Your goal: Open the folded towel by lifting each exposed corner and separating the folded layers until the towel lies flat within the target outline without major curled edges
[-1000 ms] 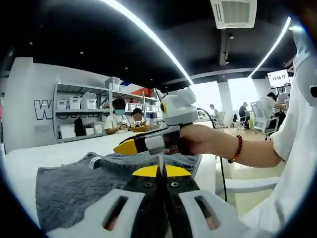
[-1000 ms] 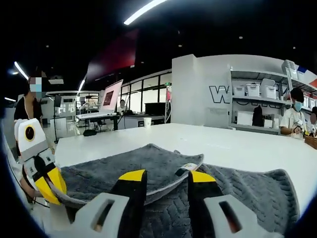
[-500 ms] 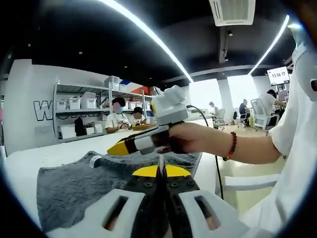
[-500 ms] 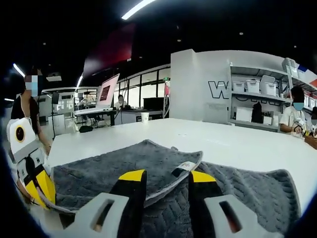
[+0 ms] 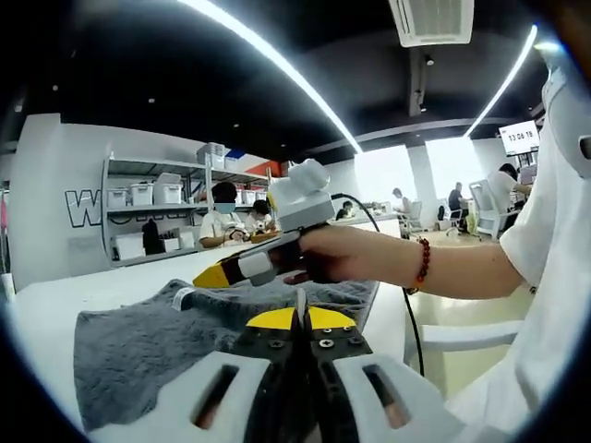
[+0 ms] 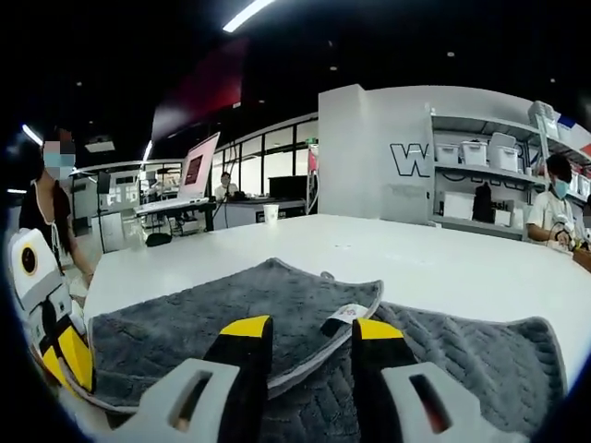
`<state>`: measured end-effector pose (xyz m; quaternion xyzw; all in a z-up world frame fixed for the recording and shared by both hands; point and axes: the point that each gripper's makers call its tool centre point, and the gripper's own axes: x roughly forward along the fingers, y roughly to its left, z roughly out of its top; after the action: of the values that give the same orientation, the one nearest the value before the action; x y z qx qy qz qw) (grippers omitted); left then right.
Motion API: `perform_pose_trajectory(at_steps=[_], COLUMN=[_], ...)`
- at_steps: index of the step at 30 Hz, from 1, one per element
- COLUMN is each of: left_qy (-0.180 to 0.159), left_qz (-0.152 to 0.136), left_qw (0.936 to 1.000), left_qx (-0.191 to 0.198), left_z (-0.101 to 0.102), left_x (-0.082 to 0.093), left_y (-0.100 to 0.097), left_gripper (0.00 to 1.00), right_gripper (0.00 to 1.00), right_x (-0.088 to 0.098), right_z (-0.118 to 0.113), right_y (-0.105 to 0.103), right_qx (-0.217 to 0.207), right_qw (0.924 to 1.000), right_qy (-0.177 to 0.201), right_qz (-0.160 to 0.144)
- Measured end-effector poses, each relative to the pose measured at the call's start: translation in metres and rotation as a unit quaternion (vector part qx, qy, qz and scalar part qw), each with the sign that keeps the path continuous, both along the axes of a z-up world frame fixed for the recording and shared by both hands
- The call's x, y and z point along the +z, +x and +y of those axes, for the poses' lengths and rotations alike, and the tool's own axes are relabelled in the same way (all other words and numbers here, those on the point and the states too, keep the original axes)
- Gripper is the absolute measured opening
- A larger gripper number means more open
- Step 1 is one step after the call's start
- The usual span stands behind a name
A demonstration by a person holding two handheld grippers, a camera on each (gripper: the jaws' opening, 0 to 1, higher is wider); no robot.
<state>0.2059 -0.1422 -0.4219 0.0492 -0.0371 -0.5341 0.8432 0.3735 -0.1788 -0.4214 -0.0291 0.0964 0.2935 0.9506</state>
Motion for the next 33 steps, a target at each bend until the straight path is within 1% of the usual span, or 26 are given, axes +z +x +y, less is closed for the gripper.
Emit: perform_pose_trajectory(at_steps=[4,9,18,23,33], left_qy=[0.0,-0.005,-0.004,-0.007,-0.012], left_qz=[0.0,0.0,-0.004,-0.007,-0.005], left_qw=[1.0,1.0,1.0,0.9999,0.9999], left_qx=[0.002,0.002,-0.004,-0.008,-0.01], left_z=[0.002,0.004,0.004,0.004,0.005], left_x=[-0.001,-0.001,-0.002,-0.001,-0.001], left_y=[0.0,0.0,-0.002,-0.003,-0.003], left_gripper=[0.01,0.01,0.01,0.01,0.01], right_gripper=[0.31,0.31,0.31,0.31,0.3], right_x=[0.0,-0.002,0.002,0.0,0.0], right_z=[0.001,0.004,0.003,0.0,-0.004], right_y=[0.004,0.008,0.013,0.022,0.034], right_qx=[-0.004,-0.001,-0.005,-0.012,-0.027], right_qw=[1.0,0.9999,0.9999,0.9998,0.9994], right_qy=[-0.004,-0.009,-0.007,-0.003,0.0], right_qz=[0.0,0.009,0.006,0.016,0.02])
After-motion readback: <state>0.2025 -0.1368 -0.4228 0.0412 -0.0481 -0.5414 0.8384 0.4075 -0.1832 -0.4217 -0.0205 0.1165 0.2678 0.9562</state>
